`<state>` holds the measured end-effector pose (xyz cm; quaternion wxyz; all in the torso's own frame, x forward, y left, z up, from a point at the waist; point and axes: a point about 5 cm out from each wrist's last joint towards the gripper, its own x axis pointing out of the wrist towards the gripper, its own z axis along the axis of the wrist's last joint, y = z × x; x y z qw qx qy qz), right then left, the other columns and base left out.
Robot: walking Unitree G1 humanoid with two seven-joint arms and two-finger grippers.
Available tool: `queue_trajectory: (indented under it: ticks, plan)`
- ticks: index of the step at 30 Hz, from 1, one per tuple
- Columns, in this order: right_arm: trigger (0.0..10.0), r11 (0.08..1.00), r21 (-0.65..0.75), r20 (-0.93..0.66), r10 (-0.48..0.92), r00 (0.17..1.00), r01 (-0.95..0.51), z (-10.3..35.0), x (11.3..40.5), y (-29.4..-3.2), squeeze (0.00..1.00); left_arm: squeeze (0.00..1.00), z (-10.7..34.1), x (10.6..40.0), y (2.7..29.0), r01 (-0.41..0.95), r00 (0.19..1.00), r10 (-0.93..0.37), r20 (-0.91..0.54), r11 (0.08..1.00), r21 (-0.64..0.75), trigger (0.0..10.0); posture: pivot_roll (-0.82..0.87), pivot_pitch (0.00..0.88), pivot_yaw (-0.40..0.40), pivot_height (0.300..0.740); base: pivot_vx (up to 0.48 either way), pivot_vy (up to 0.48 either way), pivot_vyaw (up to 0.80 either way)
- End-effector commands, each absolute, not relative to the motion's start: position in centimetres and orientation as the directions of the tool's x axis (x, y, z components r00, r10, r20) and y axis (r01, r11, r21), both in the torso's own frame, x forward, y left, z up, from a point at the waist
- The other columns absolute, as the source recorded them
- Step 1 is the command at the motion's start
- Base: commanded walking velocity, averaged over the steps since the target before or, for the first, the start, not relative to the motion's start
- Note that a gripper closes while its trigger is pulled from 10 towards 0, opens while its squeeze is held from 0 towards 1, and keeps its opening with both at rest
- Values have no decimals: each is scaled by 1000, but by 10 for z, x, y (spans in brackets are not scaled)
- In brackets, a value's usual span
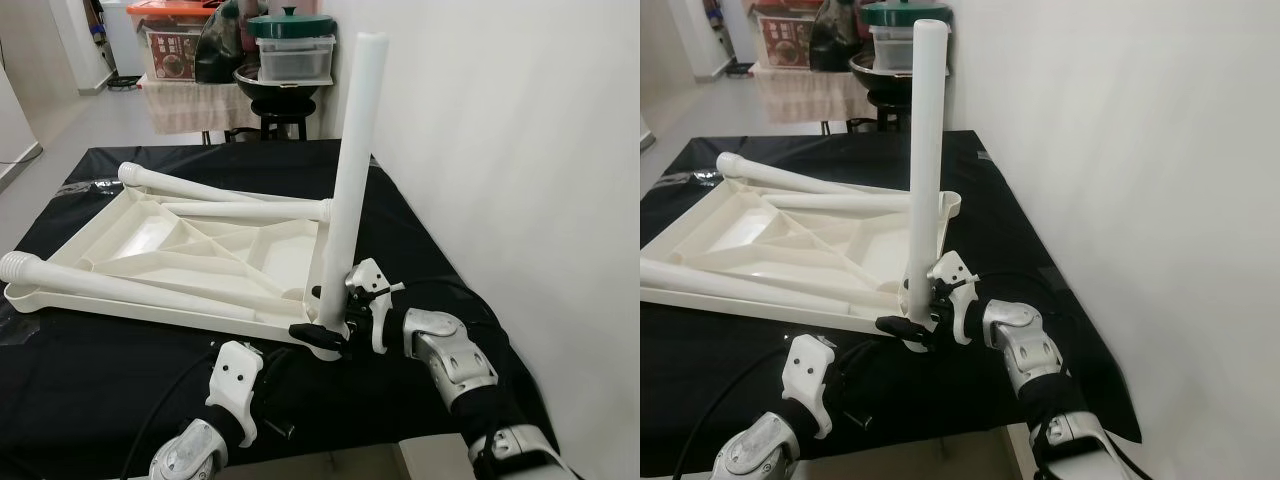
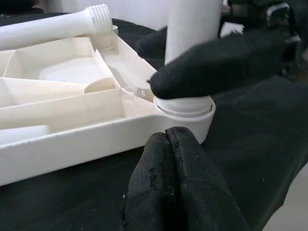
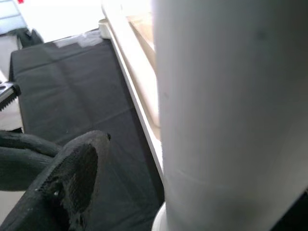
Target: Building children table
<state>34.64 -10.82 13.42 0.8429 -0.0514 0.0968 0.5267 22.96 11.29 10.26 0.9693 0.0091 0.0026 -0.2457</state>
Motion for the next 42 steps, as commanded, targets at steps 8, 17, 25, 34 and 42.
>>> queue_trajectory:
  ticks: [8, 17, 25, 34, 42]
  plan:
    - [0, 404, 8, -184, 900, 396, -915, 156, 365, -114, 0, 0, 97, 226, 109, 483, 875, -482, -28, 875, 29, 10000, 68, 0, -88, 740, 0, 0, 0]
    - [0, 341, 30, -186, 925, 330, -939, 153, 363, -120, 0, 0, 96, 225, 107, 491, 871, -490, -28, 871, 24, 10000, 65, 0, -85, 740, 0, 0, 0]
    - [0, 386, -48, -144, 910, 389, -921, 160, 364, -137, 0, 0, 98, 225, 107, 490, 872, -490, -24, 871, 18, 10000, 45, 0, -73, 740, 0, 0, 0]
    - [0, 880, -26, 77, 474, 877, -474, 125, 310, -74, 0, 0, 98, 224, 115, 485, 874, -485, -30, 874, 24, 10000, -25, 0, -42, 740, 0, 0, 0]
    - [0, 865, -25, 30, 502, 864, -501, 116, 309, -73, 0, 0, 99, 229, 118, 483, 875, -482, -37, 875, 22, 10000, -14, 0, -39, 740, 0, 0, 0]
